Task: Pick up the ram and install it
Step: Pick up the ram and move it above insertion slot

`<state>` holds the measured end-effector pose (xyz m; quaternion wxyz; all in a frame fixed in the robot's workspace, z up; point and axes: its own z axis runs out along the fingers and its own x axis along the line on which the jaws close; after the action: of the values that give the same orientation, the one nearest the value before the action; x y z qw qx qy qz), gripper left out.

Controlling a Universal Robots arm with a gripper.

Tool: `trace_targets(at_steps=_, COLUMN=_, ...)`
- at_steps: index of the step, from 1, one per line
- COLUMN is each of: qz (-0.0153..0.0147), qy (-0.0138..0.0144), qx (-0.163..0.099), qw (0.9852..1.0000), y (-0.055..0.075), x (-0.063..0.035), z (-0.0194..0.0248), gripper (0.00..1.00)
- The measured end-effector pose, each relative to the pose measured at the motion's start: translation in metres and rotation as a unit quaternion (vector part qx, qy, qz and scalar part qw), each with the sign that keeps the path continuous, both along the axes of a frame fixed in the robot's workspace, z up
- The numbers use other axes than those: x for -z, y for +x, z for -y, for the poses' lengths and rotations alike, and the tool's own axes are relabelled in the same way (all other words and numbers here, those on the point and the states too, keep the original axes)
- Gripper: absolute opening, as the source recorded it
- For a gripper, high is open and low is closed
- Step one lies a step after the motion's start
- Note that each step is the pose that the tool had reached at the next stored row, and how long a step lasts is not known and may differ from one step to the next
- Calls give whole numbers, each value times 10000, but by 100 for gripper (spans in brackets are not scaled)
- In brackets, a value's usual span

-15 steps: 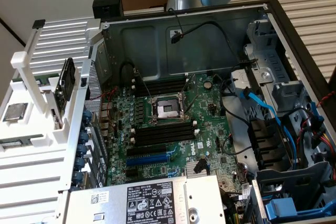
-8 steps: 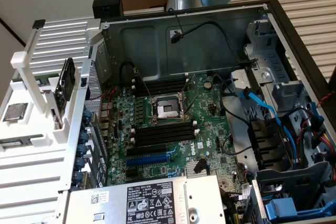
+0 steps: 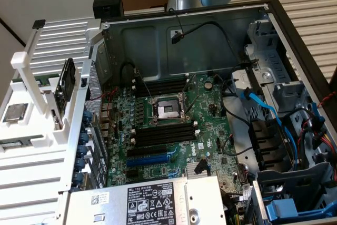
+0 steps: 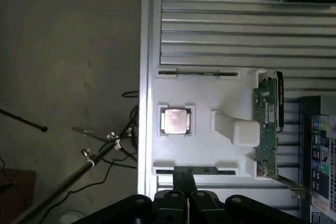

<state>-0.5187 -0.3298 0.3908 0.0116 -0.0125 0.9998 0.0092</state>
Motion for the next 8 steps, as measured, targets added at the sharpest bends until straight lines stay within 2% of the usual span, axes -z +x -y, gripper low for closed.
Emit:
trace_targets(at_steps=3, qz=0, qy=0, qx=-278, qw=9996, y=0, x=2, z=0, gripper=10)
trace_targets(at_steps=7, qz=0, qy=0, qx=-649, qw=9979, y=0, x=4, z=1, gripper=10)
trace_targets(at_steps=8, qz=0, qy=0, qx=-1010, qw=9949, y=0, x=6, z=1, gripper=10)
